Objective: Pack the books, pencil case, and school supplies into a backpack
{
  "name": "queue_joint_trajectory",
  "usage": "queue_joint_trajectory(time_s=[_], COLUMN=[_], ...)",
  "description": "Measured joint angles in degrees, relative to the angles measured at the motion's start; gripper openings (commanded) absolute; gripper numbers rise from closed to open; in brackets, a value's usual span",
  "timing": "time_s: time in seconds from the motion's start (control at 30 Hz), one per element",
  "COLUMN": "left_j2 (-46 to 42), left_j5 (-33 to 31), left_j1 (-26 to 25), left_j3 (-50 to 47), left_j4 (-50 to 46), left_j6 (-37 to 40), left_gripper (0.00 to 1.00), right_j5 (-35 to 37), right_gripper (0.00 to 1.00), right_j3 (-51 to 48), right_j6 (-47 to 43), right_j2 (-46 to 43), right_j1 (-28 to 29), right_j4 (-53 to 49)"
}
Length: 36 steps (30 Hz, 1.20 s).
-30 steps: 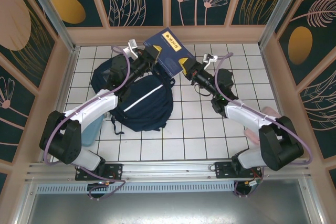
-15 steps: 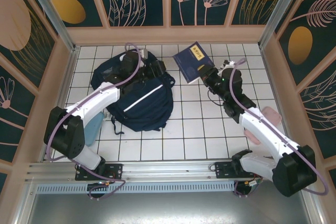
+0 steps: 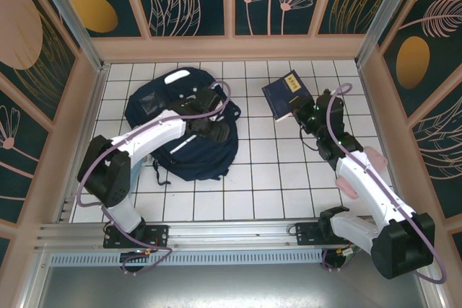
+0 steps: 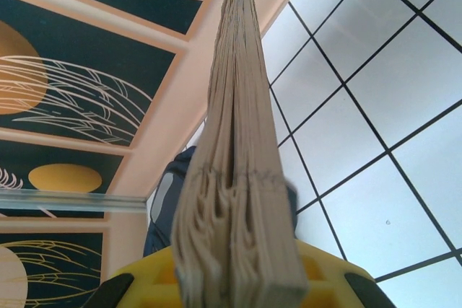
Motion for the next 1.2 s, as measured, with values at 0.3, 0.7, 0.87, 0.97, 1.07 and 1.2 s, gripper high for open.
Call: queue_joint_trajectory(time_s=[0.3, 0.7, 0.87, 0.97, 1.07, 1.2], left_j2=[7.34, 7.63, 4.11, 0.63, -3.37, -8.09], left_j5=[-8.28, -14.60, -16.46, -18.27, -20.13, -22.12], left_j1=[-2.03, -3.10, -3.02, -2.67, -2.29, -1.77], left_j3=[2.38, 4.20, 4.20, 4.20, 4.20, 4.15], left_j4=[-4.81, -3.13, -1.70, -0.52, 0.55, 2.60], left_j6=[3.19, 3.13, 3.08, 2.75, 2.69, 2.32], left_gripper=[0.57, 0.14, 0.02, 0.01, 0.01, 0.02], right_j5=[-1.55, -2.95, -2.14, -1.42, -1.51, -4.61], right_gripper=[0.00, 0.00, 0.00, 0.00, 0.00, 0.00], right_j3=[-0.09, -0.22, -0.24, -0.48, -0.72, -1.79], right_j6=[0.02, 0.00, -0.02, -0.09, -0.87, -2.51], right_j2=[0.15, 0.22, 0.15, -0.35, -0.87, -1.09], right_j1=[-0.31, -0.31, -0.50, -0.81, -1.40, -1.81], right_j4=[-0.28, -0.35, -2.45, -3.43, -4.57, -4.48])
